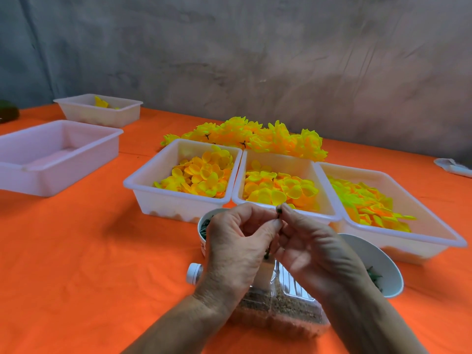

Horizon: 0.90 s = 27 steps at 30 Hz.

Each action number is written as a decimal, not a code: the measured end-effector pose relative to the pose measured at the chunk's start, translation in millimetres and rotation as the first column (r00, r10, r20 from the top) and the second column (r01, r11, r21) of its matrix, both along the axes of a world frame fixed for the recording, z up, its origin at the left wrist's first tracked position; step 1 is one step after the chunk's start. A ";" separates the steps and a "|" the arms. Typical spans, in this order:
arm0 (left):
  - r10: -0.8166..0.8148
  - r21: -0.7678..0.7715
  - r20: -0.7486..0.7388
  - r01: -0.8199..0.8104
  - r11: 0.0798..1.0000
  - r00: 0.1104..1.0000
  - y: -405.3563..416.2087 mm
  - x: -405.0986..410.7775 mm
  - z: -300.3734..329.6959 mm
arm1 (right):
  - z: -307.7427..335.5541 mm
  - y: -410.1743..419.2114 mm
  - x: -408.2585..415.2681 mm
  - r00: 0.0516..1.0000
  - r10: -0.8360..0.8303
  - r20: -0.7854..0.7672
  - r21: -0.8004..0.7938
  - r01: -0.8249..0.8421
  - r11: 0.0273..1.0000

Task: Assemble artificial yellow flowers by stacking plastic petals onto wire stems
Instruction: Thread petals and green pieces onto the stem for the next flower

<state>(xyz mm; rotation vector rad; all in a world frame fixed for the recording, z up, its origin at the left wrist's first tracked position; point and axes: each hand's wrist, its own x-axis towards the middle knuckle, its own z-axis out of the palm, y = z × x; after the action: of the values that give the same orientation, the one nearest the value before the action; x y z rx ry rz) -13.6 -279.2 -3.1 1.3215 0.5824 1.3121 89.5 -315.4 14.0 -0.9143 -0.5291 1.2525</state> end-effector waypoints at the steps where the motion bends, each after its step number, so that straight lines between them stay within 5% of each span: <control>1: 0.001 0.002 -0.003 -0.001 1.000 1.000 -0.1 -0.2 0.2 | -0.3 -0.3 0.0 1.000 0.002 0.007 0.005 -0.002 1.000; 12: 0.003 0.013 -0.038 -0.003 1.000 0.999 -0.2 -3.0 0.4 | -2.4 -3.3 3.5 0.963 -0.063 0.264 0.175 0.017 0.984; 16: -0.015 0.036 -0.065 0.017 0.999 0.998 0.4 -5.2 1.1 | -2.1 -6.0 4.9 0.820 -0.209 0.534 0.307 0.042 0.951; 22: 0.004 0.039 -0.067 -0.001 0.999 0.998 1.0 -3.1 1.6 | -3.1 -4.7 6.4 0.485 -0.409 0.773 0.472 -0.009 0.881; 27: -0.007 0.054 -0.060 0.010 0.998 0.998 0.8 -2.9 0.1 | -11.2 -3.0 4.5 0.462 -0.500 0.733 0.536 0.061 0.842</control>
<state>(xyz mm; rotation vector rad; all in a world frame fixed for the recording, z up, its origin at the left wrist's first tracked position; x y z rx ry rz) -16.5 -278.4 -3.0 1.4105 0.5856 1.2930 94.0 -318.5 2.8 -1.1373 -1.3377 0.2103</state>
